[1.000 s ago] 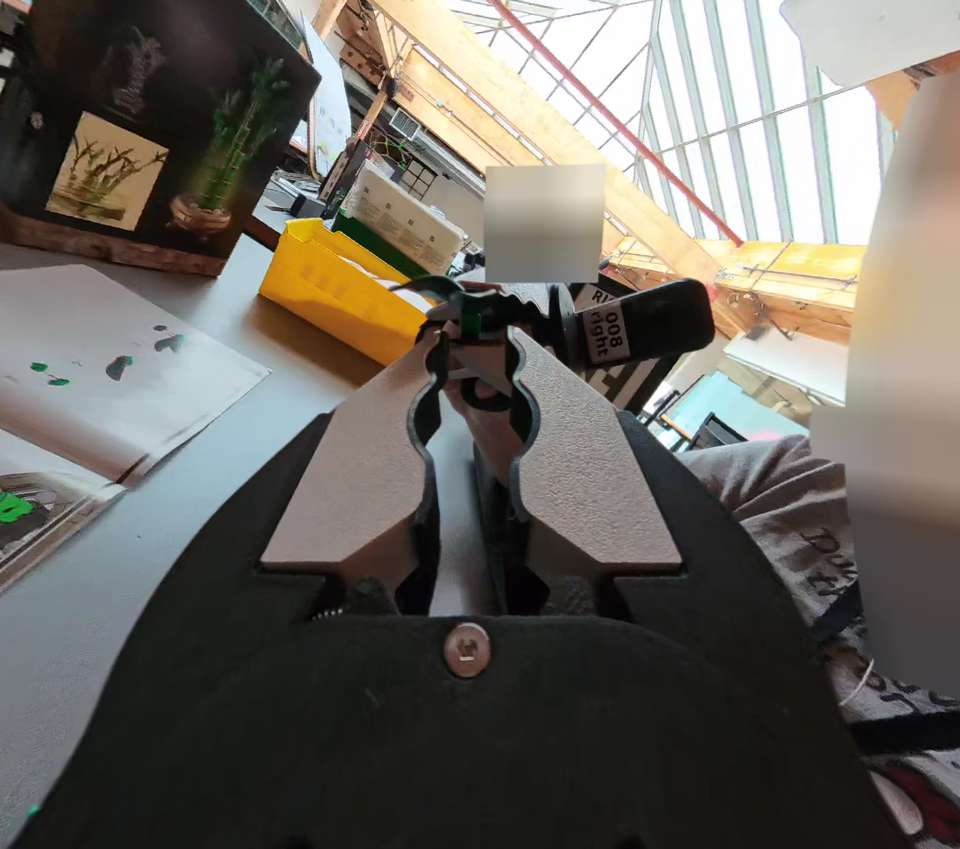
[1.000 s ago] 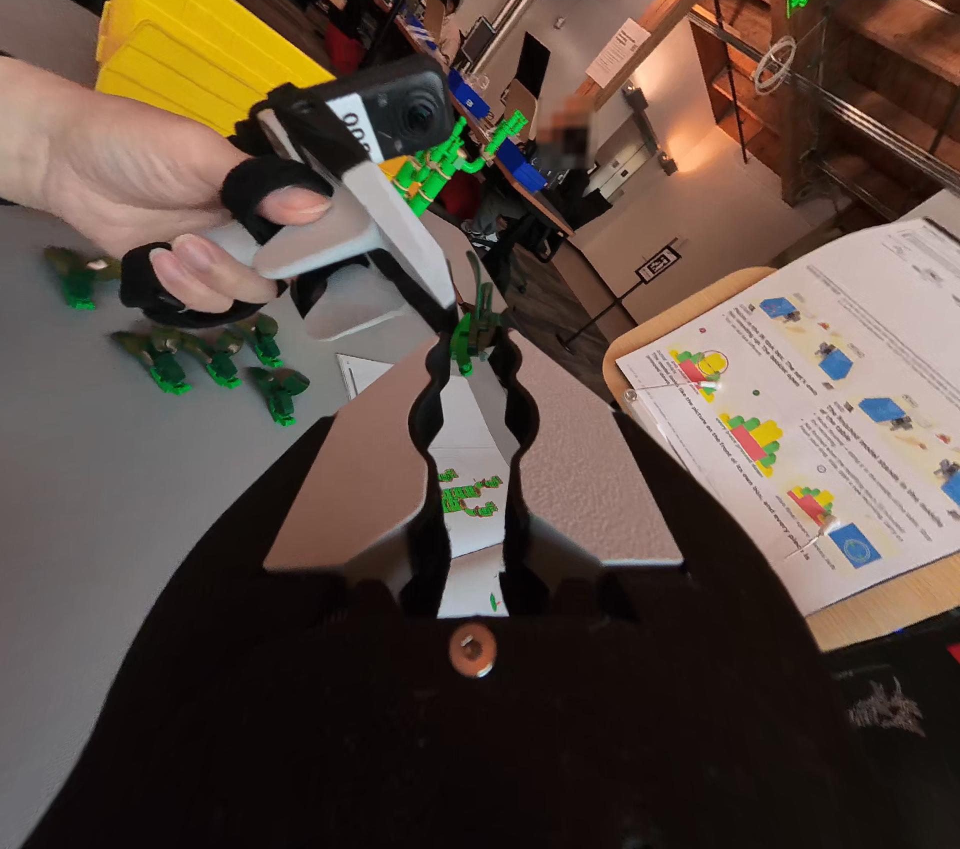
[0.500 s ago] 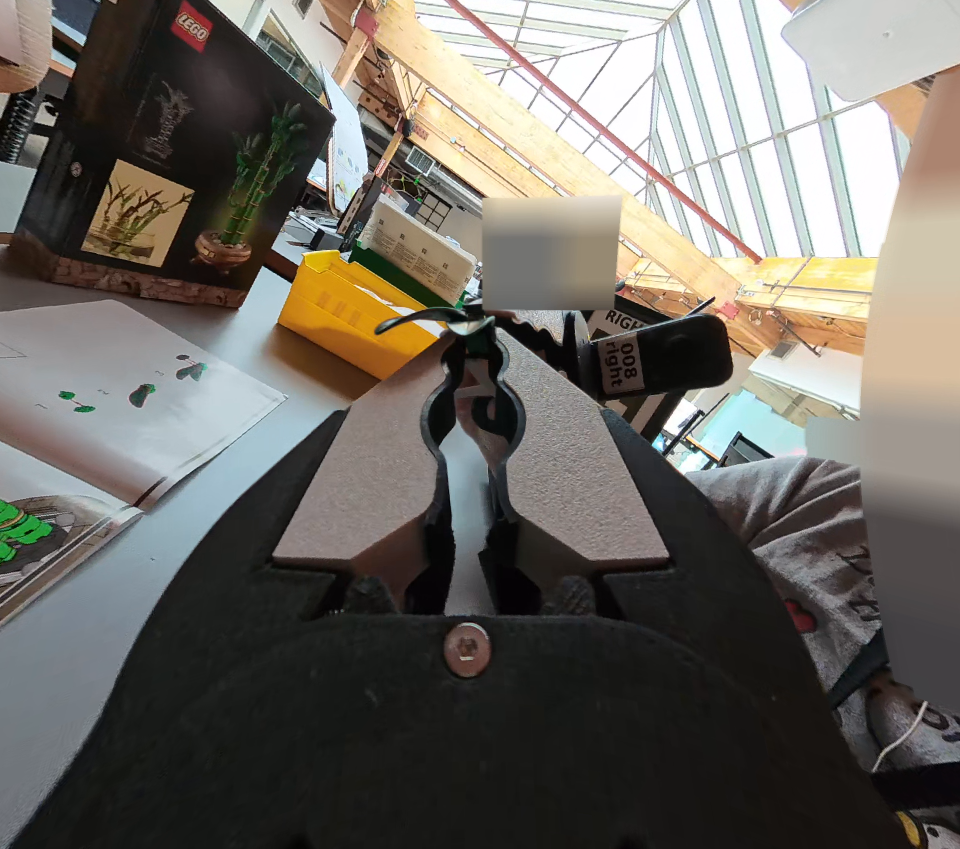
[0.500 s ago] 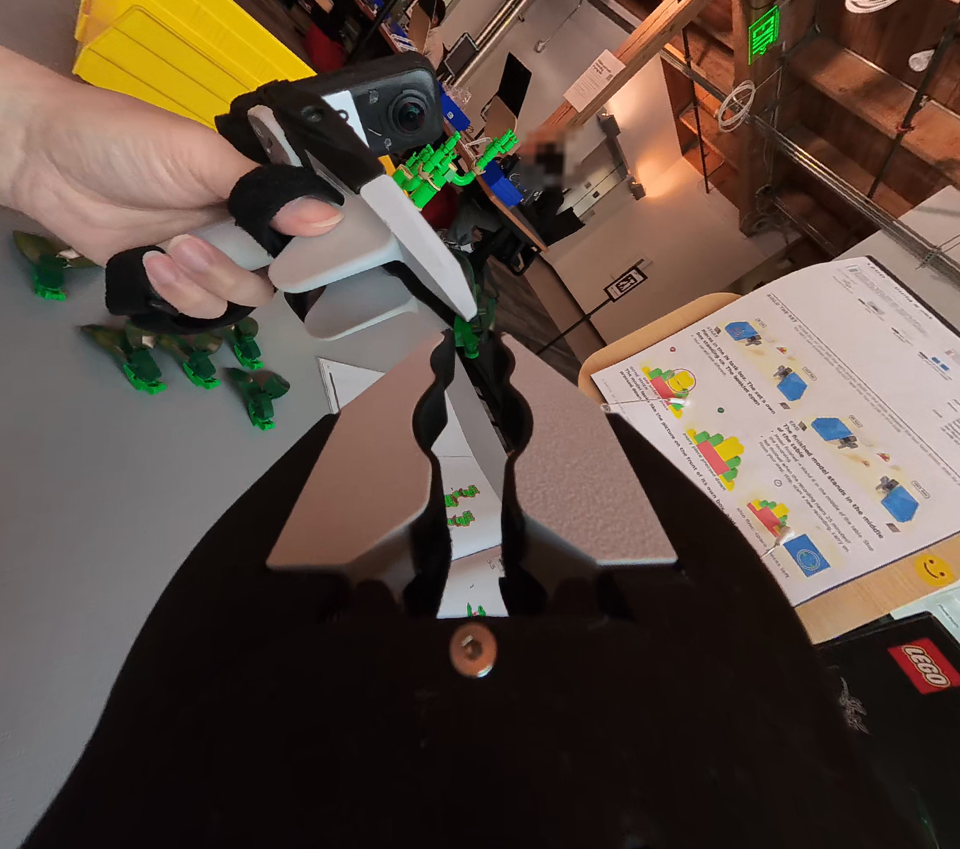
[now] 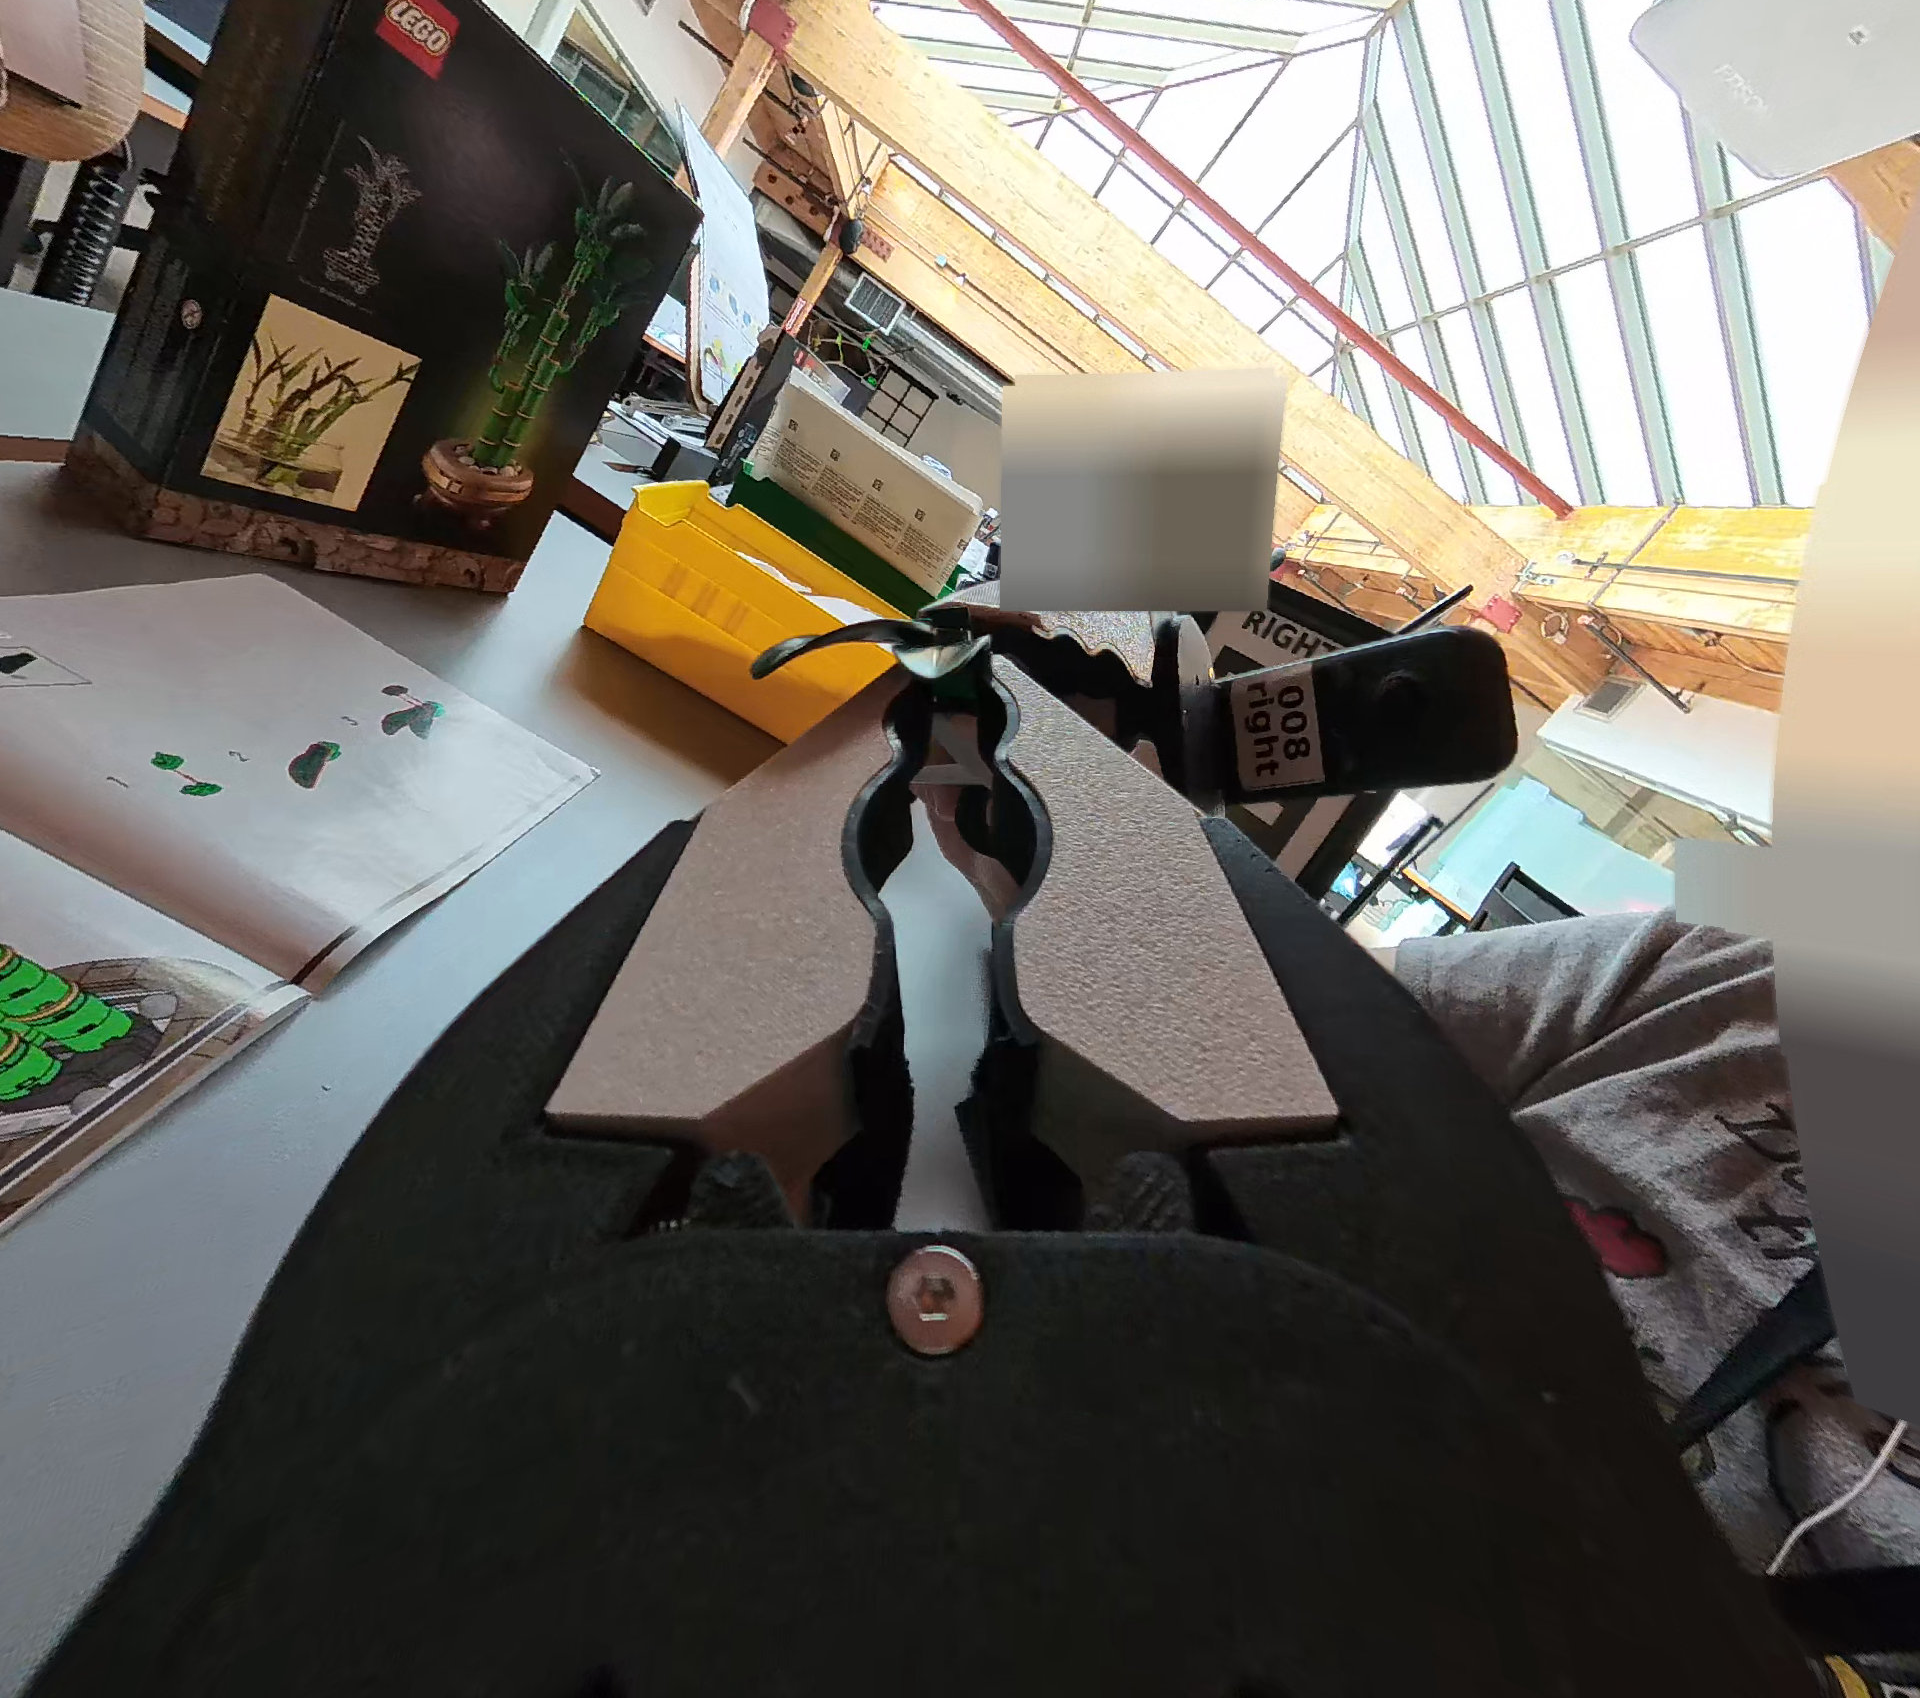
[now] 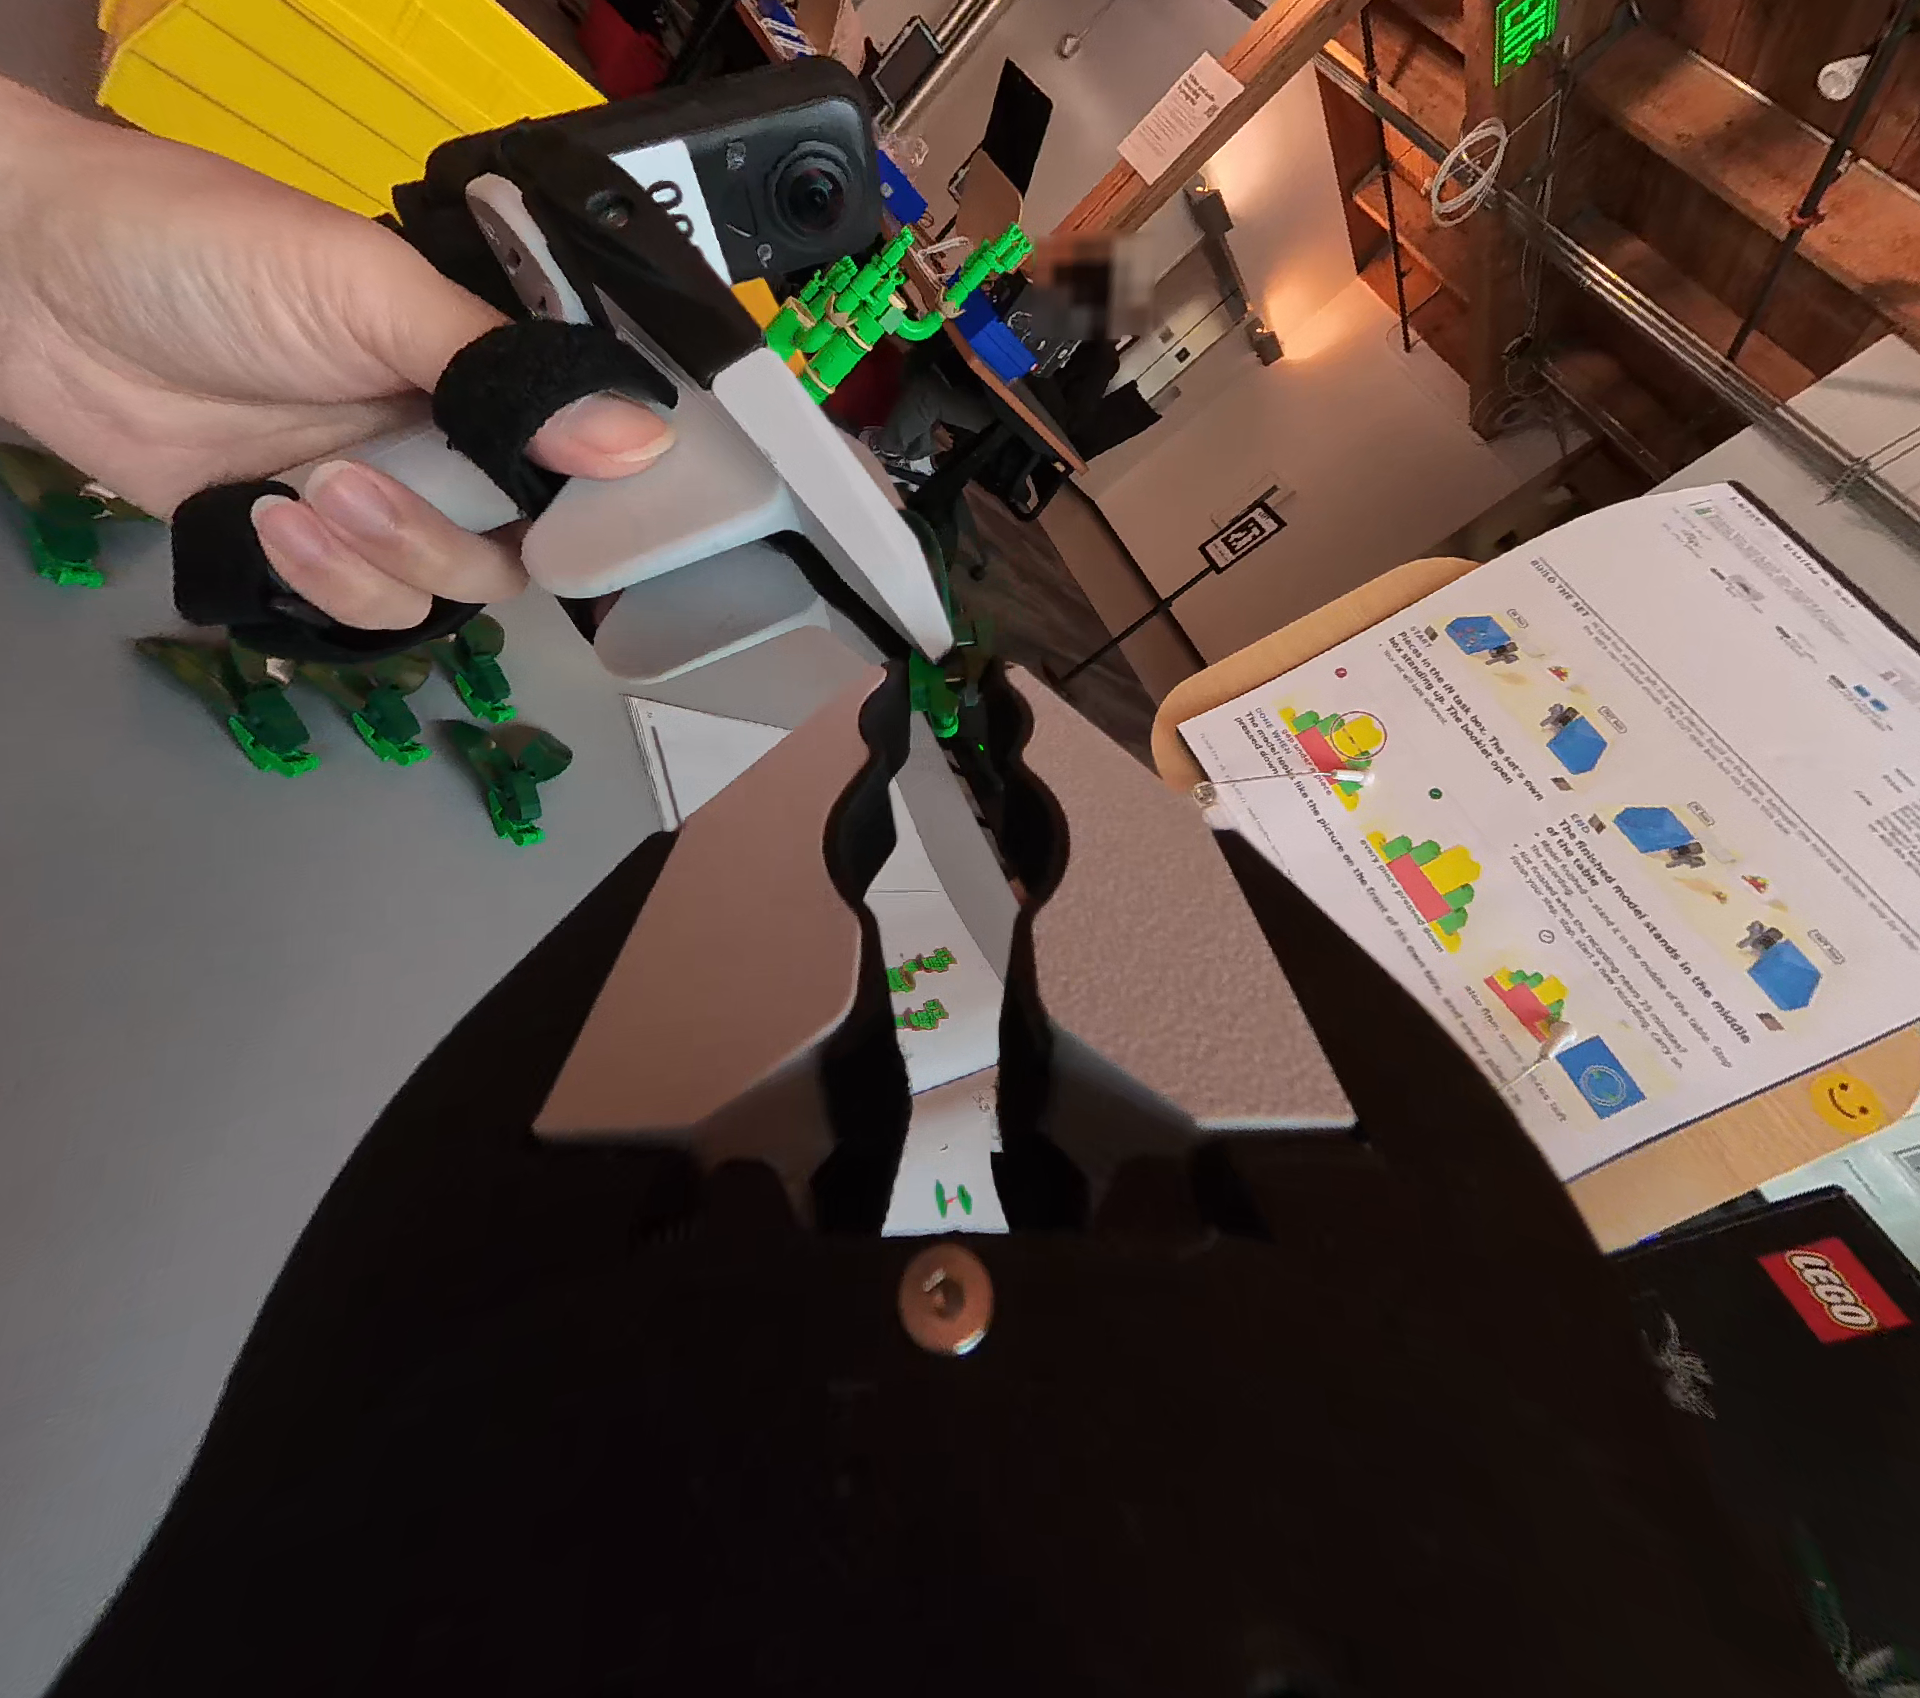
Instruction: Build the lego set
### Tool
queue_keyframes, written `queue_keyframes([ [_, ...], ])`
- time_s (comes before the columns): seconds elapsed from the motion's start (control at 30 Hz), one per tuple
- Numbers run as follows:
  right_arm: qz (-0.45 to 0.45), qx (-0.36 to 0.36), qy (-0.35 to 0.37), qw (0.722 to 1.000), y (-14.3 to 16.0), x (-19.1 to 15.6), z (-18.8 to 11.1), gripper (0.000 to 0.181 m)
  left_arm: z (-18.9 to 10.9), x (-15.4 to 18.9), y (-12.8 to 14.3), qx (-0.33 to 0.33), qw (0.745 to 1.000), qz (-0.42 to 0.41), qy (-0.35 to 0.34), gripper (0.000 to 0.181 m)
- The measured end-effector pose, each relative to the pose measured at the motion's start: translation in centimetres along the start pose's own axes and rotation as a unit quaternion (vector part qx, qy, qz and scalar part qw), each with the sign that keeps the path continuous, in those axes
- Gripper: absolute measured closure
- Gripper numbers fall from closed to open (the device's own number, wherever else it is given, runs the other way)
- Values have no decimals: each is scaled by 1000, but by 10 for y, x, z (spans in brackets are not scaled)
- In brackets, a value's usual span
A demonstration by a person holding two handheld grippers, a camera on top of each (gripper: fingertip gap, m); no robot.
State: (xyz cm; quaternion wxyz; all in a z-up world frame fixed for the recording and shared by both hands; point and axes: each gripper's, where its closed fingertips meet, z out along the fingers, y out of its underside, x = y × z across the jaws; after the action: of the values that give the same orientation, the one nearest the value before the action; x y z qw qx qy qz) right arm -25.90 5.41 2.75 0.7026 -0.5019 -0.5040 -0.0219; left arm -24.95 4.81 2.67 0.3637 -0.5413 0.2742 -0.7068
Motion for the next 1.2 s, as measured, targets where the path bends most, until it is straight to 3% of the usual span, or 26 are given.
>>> queue_keyframes([
  [0.6, -52, -25, 15, 998, 0, 1, -1, 170, 0, 2, -2, 5, 1000, -15, 1, 175],
  [0.7, 16, -31, -33, 999, 6, -3, 1, 169, -4, 0, 3, -43, 999, -1, -20, 169],
  [0.77, 43, -35, -51, 997, 12, -2, 0, 169, -13, -2, 5, -89, 992, 70, -55, 172],
  [0.83, 60, -54, -60, 995, 22, 3, -2, 169, -26, -7, 5, -137, 973, 155, -100, 175],
  [0.9, 79, -55, -88, 991, 26, -1, -5, 169, -32, -6, -3, -137, 955, 233, -122, 172],
  [0.97, 79, -55, -102, 990, 28, -5, -5, 169, -31, 2, -10, -120, 929, 323, -134, 164],
  [1.0, 73, -58, -107, 990, 29, -8, -4, 169, -29, 3, -10, -121, 910, 367, -148, 151],
  [1.13, 34, -52, -152, 986, 25, -32, -4, 169, -23, -9, 19, -215, 792, 533, -206, 141],
  [1.2, 13, -56, -156, 986, 25, -38, -2, 169, -23, -15, 29, -243, 729, 600, -222, 149],
])
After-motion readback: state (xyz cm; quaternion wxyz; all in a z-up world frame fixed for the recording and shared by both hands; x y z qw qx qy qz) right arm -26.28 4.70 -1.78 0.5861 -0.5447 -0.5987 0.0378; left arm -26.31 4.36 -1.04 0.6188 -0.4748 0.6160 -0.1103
